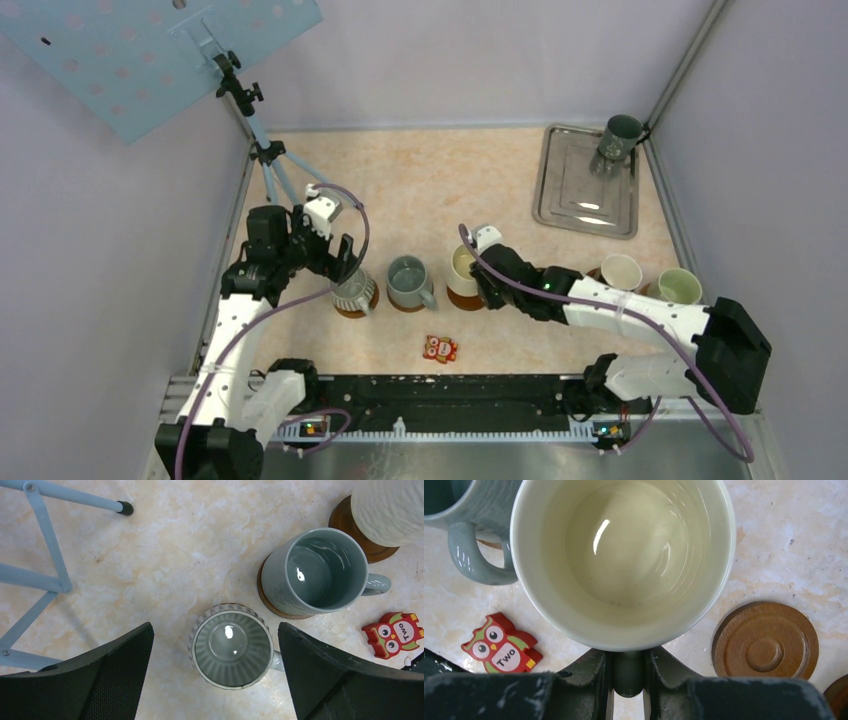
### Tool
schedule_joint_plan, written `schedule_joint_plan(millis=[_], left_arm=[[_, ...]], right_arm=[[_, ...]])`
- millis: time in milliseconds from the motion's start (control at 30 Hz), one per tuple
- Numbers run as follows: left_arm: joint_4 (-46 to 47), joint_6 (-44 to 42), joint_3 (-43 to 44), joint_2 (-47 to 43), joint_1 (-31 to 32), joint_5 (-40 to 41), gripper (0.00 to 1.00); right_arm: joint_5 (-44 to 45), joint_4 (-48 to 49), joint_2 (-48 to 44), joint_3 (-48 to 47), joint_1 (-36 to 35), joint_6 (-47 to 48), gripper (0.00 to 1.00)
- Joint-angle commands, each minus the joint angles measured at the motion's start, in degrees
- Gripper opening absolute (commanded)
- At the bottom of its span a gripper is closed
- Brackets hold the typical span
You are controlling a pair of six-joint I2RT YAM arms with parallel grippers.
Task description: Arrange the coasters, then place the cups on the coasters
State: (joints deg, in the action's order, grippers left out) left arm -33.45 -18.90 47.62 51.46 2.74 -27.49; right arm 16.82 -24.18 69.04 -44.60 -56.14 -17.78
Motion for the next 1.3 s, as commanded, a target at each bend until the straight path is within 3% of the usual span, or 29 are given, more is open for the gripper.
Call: schedule_joint_plan(millis=[0,533,1267], left_arm=[[1.7,1.3,-1.3,-2.4,0.2,0.9,0.99],[2.8,2.5,-2.0,-3.4,0.2,2.2,0.99],[3.4,2.5,-2.8,-3.6,0.2,2.7,0.99]], right_arm=[[3.7,8.3,0.8,-1.5,-0.9,-4.3,0.0],[3.7,10.7,1.7,4.8,-1.1,-3.6,0.0],[3.6,11.6,3.8,4.2,-1.1,-3.7,0.0]])
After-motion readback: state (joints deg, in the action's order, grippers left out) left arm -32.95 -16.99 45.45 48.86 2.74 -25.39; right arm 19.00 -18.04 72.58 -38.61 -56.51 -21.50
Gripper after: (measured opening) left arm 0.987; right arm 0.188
